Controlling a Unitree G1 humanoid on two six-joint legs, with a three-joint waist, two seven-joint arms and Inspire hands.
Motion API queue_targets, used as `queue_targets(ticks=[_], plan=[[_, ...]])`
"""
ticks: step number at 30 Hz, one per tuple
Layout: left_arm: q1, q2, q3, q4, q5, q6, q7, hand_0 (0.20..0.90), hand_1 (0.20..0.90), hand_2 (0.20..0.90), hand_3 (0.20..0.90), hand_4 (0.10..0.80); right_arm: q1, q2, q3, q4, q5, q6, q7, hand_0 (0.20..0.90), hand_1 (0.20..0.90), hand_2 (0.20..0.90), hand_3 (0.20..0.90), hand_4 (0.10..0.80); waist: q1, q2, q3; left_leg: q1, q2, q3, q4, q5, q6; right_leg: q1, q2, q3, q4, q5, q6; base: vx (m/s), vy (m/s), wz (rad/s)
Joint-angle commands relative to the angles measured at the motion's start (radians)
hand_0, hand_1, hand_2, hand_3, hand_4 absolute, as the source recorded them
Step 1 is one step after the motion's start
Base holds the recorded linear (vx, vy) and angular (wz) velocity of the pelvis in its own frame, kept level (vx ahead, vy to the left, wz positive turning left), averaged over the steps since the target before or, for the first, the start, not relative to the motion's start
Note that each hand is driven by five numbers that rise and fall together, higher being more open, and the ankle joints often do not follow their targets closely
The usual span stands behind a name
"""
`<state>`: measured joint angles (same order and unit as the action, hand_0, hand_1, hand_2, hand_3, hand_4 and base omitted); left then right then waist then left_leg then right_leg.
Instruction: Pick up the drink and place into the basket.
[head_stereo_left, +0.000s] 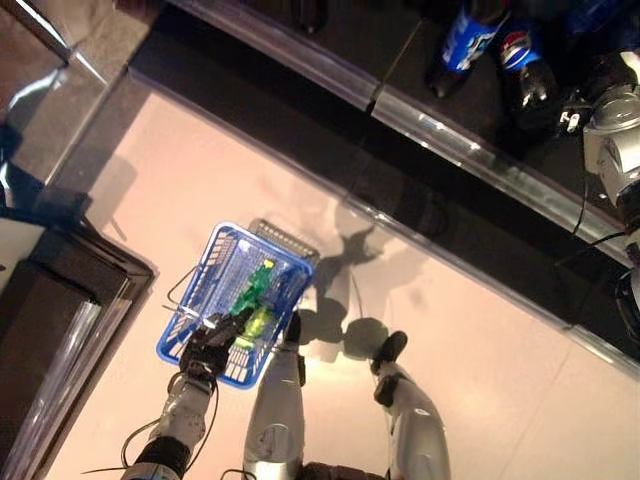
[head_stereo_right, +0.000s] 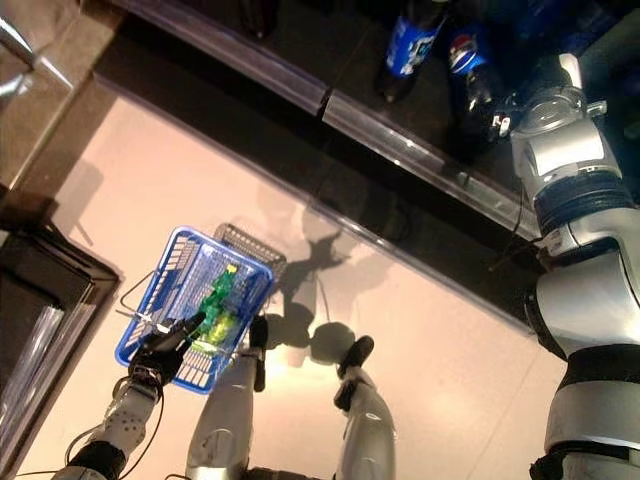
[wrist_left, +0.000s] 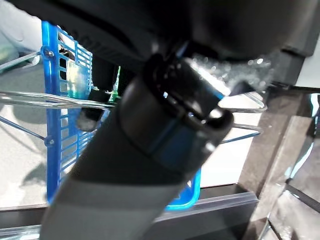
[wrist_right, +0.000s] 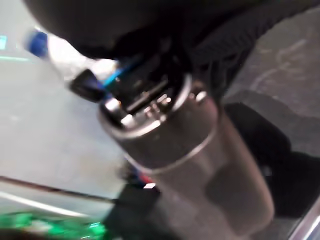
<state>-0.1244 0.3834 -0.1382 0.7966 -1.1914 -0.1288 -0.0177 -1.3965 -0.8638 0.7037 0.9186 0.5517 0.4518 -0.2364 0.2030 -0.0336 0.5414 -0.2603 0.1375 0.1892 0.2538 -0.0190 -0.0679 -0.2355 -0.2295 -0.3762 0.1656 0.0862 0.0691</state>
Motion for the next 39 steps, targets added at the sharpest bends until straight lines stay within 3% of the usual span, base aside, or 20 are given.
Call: queue_targets(ticks=[1,6,13,19,23,27,29,30,33,39], plan=[[0.128,0.088,0.021,-0.073,0.103,-0.052,-0.052,0.3,0.3,0.3,0.2,0.1,-0.038,-0.153,-0.029,-0.088,-0.054,-0.068,-0.025,0.9,0.9,0.9,0.9,0.8,0.017,0.019,-0.038,0.087,-0.031,-0.014,-0.064,-0.004,-0.006,0.068,-0.022,-0.011,0.059,-0.082,0.074,0.036,-0.036,-0.08],[0.148,0.047,0.027,-0.047,0.15,-0.048,-0.053,0.3,0.3,0.3,0.2,0.1,0.053,-0.18,-0.085,-0.164,-0.07,-0.06,-0.022,0.9,0.9,0.9,0.9,0.8,-0.005,0.018,-0.104,0.161,-0.016,0.016,-0.119,0.009,-0.024,0.139,-0.017,-0.016,0.009,-0.085,0.07,0.022,-0.03,-0.1],[0.168,0.003,0.055,-0.027,0.197,-0.053,-0.003,0.3,0.3,0.3,0.2,0.1,0.276,-0.176,-0.225,-0.315,-0.113,-0.049,0.034,0.9,0.9,0.9,0.9,0.8,-0.041,0.004,-0.196,0.214,0.009,0.045,-0.172,0.051,-0.033,0.181,0.005,-0.023,-0.011,-0.091,0.045,0.004,-0.077,-0.15],[0.191,-0.049,0.114,0.019,0.202,-0.053,0.038,0.3,0.3,0.3,0.2,0.1,0.558,-0.091,-0.377,-0.516,-0.125,-0.058,0.091,0.9,0.9,0.9,0.9,0.8,-0.073,-0.021,-0.275,0.253,0.047,0.052,-0.179,0.069,-0.056,0.223,0.057,-0.013,-0.025,-0.122,0.007,0.063,-0.135,-0.11],[0.239,-0.117,0.172,0.065,0.224,-0.062,0.035,0.3,0.3,0.3,0.2,0.1,0.866,0.024,-0.488,-0.766,-0.111,-0.08,0.127,0.9,0.9,0.9,0.9,0.8,-0.098,-0.035,-0.311,0.249,0.096,0.056,-0.145,0.15,-0.083,0.259,0.107,0.009,-0.048,-0.136,-0.02,0.064,-0.13,-0.13],[0.25,-0.148,0.175,0.084,0.251,-0.064,0.026,0.3,0.3,0.3,0.2,0.1,1.048,0.065,-0.541,-0.916,-0.094,-0.09,0.163,0.9,0.9,0.9,0.9,0.8,-0.13,-0.045,-0.329,0.234,0.104,0.118,-0.101,0.158,-0.083,0.277,0.114,0.008,-0.069,-0.136,-0.029,0.002,-0.055,-0.19],[0.249,-0.156,0.163,0.106,0.257,-0.069,0.011,0.3,0.3,0.3,0.2,0.1,1.132,0.086,-0.555,-0.966,-0.091,-0.131,0.193,0.9,0.9,0.9,0.9,0.8,-0.143,-0.046,-0.34,0.24,0.066,0.112,-0.106,0.108,-0.065,0.271,0.101,0.012,-0.07,-0.129,-0.02,-0.035,0.057,0.02],[0.252,-0.157,0.154,0.117,0.266,-0.073,-0.003,0.3,0.3,0.3,0.2,0.1,1.182,0.096,-0.562,-0.988,-0.096,-0.156,0.216,0.9,0.9,0.9,0.9,0.8,-0.161,-0.038,-0.351,0.264,0.072,0.144,-0.134,0.097,-0.067,0.268,0.098,0.009,-0.064,-0.132,-0.019,-0.027,0.097,0.04],[0.255,-0.16,0.127,0.123,0.254,-0.089,0.003,0.3,0.3,0.3,0.2,0.1,1.249,0.128,-0.558,-1.007,-0.121,-0.198,0.231,0.9,0.9,0.9,0.9,0.8,-0.172,-0.019,-0.359,0.275,0.065,0.14,-0.155,0.118,-0.075,0.278,0.102,0.018,-0.061,-0.133,-0.016,-0.019,0.126,0.08],[0.262,-0.13,0.121,0.114,0.231,-0.11,0.011,0.3,0.3,0.3,0.2,0.1,1.33,0.171,-0.506,-1.009,-0.119,-0.192,0.22,0.9,0.9,0.9,0.9,0.8,-0.18,-0.012,-0.385,0.306,0.048,0.126,-0.14,0.1,-0.073,0.304,0.09,0.026,-0.08,-0.129,-0.011,0.006,0.01,0.06]])
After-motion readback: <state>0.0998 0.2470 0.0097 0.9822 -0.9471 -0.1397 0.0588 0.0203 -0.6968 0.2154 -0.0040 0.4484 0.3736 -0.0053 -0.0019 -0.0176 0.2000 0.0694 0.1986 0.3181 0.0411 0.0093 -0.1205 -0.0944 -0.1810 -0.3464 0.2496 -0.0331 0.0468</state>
